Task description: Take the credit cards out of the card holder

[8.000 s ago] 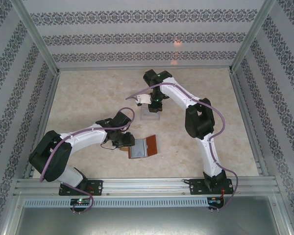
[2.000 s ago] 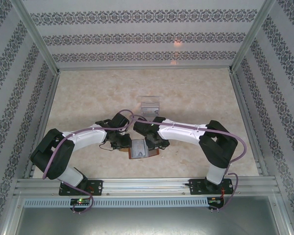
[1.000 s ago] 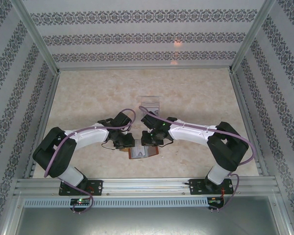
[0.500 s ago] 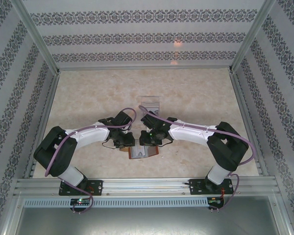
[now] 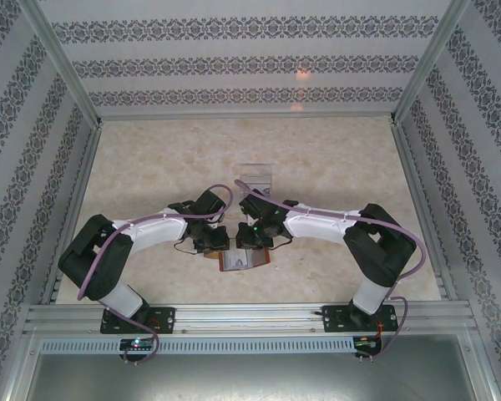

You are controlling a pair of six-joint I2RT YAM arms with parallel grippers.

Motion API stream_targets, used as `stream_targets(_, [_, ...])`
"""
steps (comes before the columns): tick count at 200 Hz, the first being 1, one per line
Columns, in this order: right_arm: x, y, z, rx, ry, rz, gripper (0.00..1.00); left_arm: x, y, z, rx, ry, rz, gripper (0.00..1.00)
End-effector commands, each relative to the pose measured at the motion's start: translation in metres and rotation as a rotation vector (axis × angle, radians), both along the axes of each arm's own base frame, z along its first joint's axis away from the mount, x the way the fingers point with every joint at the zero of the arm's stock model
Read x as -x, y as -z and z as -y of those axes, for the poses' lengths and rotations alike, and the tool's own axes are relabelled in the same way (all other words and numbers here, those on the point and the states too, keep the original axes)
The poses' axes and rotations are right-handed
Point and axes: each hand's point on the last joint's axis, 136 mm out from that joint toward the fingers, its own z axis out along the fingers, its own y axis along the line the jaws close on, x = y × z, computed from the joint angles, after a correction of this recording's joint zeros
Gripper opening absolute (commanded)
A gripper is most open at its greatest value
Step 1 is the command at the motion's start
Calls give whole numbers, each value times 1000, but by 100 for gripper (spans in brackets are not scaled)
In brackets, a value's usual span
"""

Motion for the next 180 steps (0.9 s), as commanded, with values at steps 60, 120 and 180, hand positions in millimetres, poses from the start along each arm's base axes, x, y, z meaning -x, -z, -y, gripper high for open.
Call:
stream_targets(60, [3,20,10,38,22,-37,17,5,9,-1,-22,20,-4,16])
stream_targets(120, [6,33,22,94,32,-44,26,7,8,-2,-22,20,-4,16])
stream_targets(180, [0,11,33,129,43,19,34,6,5,-2,-21,18,-2,16])
